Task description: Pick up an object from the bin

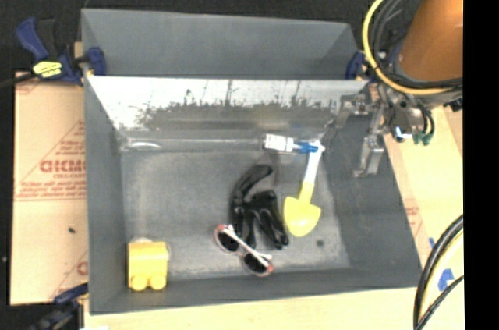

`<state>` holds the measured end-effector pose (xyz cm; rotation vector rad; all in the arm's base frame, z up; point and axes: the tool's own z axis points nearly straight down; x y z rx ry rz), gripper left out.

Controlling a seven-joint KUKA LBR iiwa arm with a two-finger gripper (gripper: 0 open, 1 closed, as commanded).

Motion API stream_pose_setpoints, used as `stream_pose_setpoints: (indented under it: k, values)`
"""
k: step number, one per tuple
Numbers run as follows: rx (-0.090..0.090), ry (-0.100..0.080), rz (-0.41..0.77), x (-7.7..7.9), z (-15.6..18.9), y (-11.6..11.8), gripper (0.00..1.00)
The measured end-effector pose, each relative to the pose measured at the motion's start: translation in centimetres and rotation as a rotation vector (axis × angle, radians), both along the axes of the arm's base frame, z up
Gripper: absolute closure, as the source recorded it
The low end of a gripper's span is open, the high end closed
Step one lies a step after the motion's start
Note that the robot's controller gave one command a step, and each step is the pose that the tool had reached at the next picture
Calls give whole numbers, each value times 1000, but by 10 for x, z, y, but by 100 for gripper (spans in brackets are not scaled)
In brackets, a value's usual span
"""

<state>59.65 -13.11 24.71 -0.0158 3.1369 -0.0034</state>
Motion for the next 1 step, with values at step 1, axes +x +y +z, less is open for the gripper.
stream_pose_setpoints:
  k: [1]
  values:
    - [0,0,0,0,0,0,0]
